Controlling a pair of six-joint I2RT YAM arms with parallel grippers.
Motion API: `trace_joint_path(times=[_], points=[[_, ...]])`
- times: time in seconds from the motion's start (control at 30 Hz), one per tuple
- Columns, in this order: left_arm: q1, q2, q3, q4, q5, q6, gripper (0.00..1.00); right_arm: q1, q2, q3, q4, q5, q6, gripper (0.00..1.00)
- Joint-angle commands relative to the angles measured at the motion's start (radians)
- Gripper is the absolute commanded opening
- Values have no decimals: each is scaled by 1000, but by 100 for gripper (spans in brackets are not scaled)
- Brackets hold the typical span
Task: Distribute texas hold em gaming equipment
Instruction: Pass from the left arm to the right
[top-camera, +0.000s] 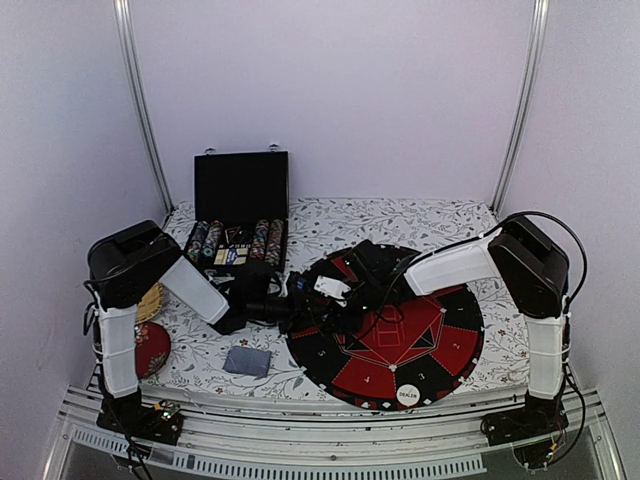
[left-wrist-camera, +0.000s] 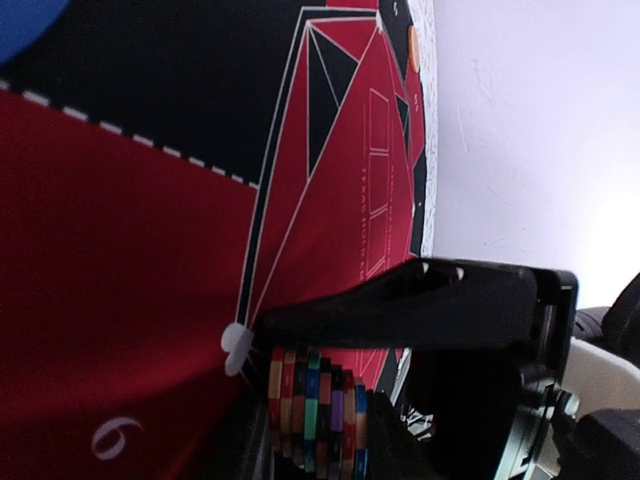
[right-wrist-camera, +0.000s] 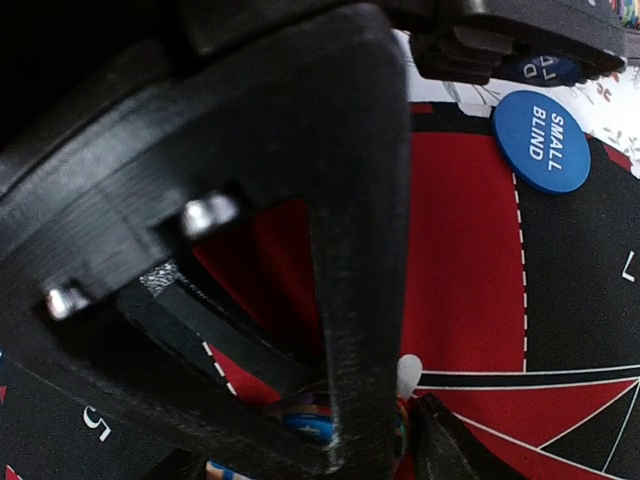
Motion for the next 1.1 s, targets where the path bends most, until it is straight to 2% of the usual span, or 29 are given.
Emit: trace_joint_path(times=[0.0, 0.17, 0.33, 0.43, 0.57, 0.63, 1.0, 1.07], points=[[4, 50, -5, -91, -17, 13, 14, 2, 26, 17, -25, 33, -23, 49], [6, 42, -11, -106, -30, 20, 26, 9, 15, 17, -41, 47, -30, 32], [7, 46, -3, -125, -31, 34, 33, 12, 6, 26, -54, 58, -33, 30], [7, 51, 1, -114, -23, 35, 33, 12, 3, 32, -53, 60, -33, 37], [7, 53, 1, -107, -19, 38, 17, 11, -1, 30, -25, 42, -32, 70], [8, 53, -1, -103, -16, 38, 14, 11, -3, 23, -3, 34, -45, 76], [11, 62, -16, -83, -5, 33, 12, 8, 22, 52, -3, 33, -183, 71], [11, 62, -17, -82, -5, 34, 12, 6, 27, 56, -5, 23, -206, 67]])
